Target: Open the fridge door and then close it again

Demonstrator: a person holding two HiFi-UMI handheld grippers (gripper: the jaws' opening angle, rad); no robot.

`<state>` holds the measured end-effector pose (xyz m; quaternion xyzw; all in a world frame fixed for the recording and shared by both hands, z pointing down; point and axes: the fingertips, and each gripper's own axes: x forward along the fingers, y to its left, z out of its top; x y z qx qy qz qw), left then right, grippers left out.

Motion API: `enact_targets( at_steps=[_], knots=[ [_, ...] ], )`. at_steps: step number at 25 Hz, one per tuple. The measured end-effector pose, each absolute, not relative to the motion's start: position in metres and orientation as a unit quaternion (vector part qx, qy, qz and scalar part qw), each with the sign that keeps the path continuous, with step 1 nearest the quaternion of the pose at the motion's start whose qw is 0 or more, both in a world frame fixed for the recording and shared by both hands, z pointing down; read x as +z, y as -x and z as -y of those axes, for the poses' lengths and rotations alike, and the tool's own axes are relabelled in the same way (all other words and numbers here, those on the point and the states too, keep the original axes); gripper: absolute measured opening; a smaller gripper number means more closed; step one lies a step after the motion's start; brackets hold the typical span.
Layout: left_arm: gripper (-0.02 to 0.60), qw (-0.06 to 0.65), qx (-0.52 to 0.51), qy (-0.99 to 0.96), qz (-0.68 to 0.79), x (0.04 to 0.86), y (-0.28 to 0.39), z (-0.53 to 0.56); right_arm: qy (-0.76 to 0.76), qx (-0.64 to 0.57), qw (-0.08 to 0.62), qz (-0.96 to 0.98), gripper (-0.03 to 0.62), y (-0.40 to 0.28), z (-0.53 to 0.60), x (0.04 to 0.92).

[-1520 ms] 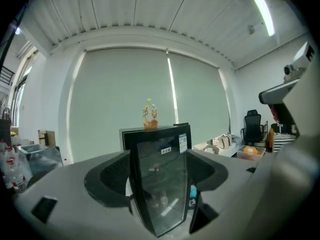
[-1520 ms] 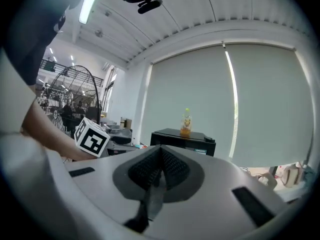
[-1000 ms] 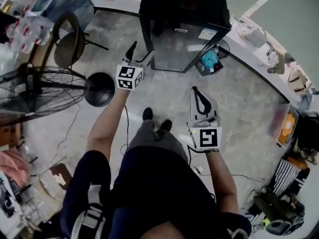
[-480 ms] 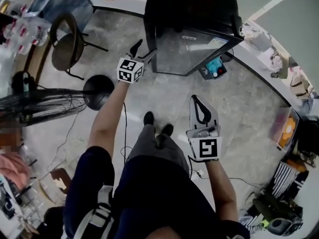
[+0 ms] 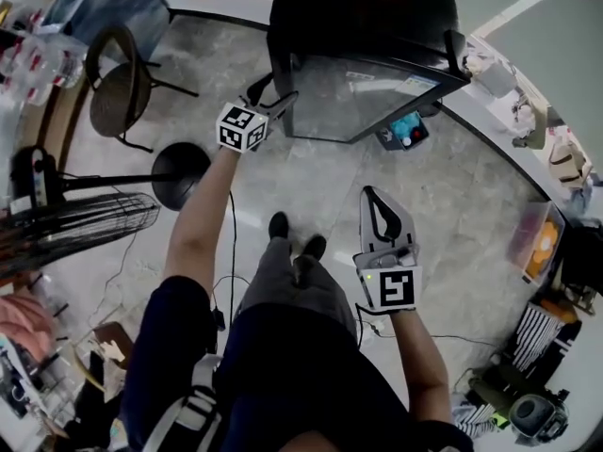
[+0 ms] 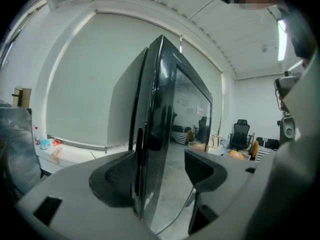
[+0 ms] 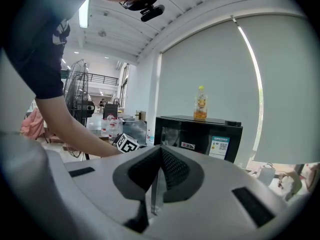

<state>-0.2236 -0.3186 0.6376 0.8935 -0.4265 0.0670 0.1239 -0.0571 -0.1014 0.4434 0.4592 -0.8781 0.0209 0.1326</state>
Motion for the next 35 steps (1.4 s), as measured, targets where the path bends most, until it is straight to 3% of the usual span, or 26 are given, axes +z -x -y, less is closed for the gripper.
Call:
enact_targets(
  at_steps=[4,10,14,35],
  knots=[
    [0.244,0.119,0.052,-0.895,0.426,0.635,0.224,0.319,-0.465,0.029,0.134,0.875,0.018,0.052,0.108,0.45],
    [0.231,0.097,0.066,-0.897,0.427,0.633,0.22,0.321,-0.463,0.041,0.138,0.875,0.018,0.052,0.11,0.459],
    [0.141,0.082,0.072,-0.889,0.444,0.636,0.229,0.327,-0.458,0.046,0.146,0.876,0.018,0.057,0.108,0.469],
    [0.126,0.083,0.089,-0.878,0.463,0.638,0.231,0.327,-0.461,0.064,0.156,0.871,0.018,0.043,0.107,0.485]
  ],
)
